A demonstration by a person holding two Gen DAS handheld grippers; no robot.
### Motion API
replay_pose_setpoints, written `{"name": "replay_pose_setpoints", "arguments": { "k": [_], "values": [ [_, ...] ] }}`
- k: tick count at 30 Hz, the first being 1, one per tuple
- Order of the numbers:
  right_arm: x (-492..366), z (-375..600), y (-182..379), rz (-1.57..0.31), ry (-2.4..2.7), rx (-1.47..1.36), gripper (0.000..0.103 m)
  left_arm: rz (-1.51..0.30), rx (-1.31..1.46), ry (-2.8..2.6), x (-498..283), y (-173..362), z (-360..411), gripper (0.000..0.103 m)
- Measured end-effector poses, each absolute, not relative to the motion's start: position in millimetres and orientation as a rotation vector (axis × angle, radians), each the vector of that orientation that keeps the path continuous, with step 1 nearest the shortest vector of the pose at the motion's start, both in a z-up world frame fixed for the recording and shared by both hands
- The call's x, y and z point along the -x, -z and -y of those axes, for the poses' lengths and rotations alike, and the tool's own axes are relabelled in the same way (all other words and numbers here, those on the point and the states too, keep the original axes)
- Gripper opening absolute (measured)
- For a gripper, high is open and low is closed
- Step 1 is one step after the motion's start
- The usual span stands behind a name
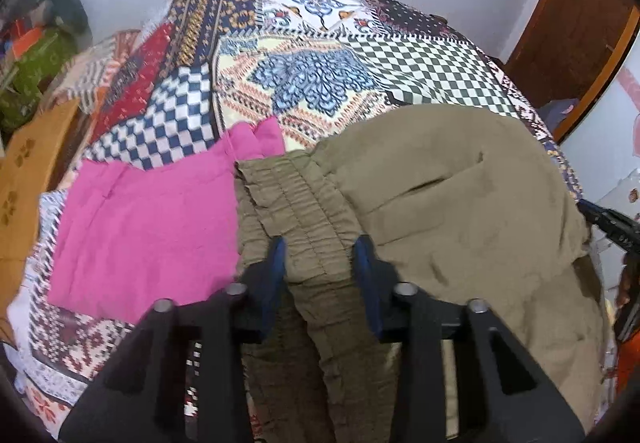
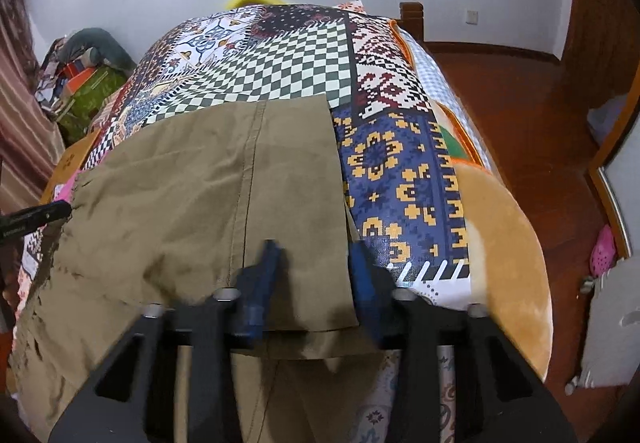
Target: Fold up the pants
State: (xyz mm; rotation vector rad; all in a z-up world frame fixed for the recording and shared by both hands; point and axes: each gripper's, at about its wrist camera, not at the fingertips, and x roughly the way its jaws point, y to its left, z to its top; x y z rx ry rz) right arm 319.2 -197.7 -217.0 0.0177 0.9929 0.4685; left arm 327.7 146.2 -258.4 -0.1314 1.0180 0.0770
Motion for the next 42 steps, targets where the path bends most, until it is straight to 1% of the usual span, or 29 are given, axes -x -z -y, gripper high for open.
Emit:
{"name": "replay_pose_setpoints", "arguments": {
  "k": [1,3,5,10,12,13,15,19,20,21,22,26,28,31,35,38,42],
  "values": [
    [-318.0,198.6,215.9,-0.987,-0.468,-0.008,0.015,-1.014,0.114,-0.088,-327.9,257.3,-145.1,0.019],
    [-317.1,199.9,215.1,-0.977,-0.467,0.007,0.011,-1.005,0.099,-0.086,-327.1,255.0,-143.7,0.015],
    [-312.7,200.1,214.1,-0.973,-0.476,0.024,0.010,-0.999,0.075,-0.085,-326.3,252.8,-141.3,0.012],
    [-300.9,199.7,208.3,-0.963,-0.466,0.070,0.009,-1.000,0.068,-0.083,-325.4,252.8,-140.5,0.012],
    [-301.1,201.0,207.0,-0.979,-0.458,0.066,0.014,-1.016,0.097,-0.077,-326.0,256.4,-143.8,0.012],
    [-300.8,200.5,207.1,-0.986,-0.456,0.064,0.022,-1.018,0.108,-0.074,-325.5,257.6,-145.2,0.013],
    [-300.4,200.1,207.6,-0.986,-0.469,0.059,0.032,-1.018,0.120,-0.068,-324.2,259.3,-146.4,0.013],
    [-304.3,191.8,217.8,-1.017,-0.504,0.061,0.032,-1.026,0.103,-0.067,-325.2,261.8,-142.4,0.013],
    [-304.7,189.5,218.8,-1.008,-0.498,0.067,0.031,-1.027,0.098,-0.066,-325.7,261.8,-141.6,0.013],
    [-304.1,187.6,218.5,-0.995,-0.497,0.075,0.025,-1.028,0.094,-0.064,-325.9,261.4,-141.1,0.013],
    [-303.4,184.8,217.8,-0.982,-0.492,0.089,0.012,-1.028,0.094,-0.061,-326.0,260.7,-141.2,0.013],
    [-295.4,172.4,212.2,-0.909,-0.480,0.176,0.010,-1.018,0.077,-0.056,-324.2,256.7,-139.2,0.012],
    [-293.0,168.0,211.7,-0.887,-0.475,0.224,0.009,-0.997,0.038,-0.079,-322.8,252.2,-135.8,0.003],
    [-296.5,173.2,209.6,-0.871,-0.471,0.217,0.007,-0.943,0.055,-0.081,-320.3,239.3,-139.6,0.000],
    [-306.9,184.2,208.5,-0.867,-0.445,0.197,0.006,-0.889,0.051,-0.095,-322.4,220.3,-146.3,0.000],
    [-308.2,182.2,214.4,-0.867,-0.431,0.254,0.005,-0.907,0.044,-0.105,-331.1,221.1,-152.2,0.000],
    [-304.1,180.8,218.2,-0.863,-0.423,0.302,0.005,-0.962,0.101,-0.095,-336.1,233.9,-160.3,0.000]
  ]
}}
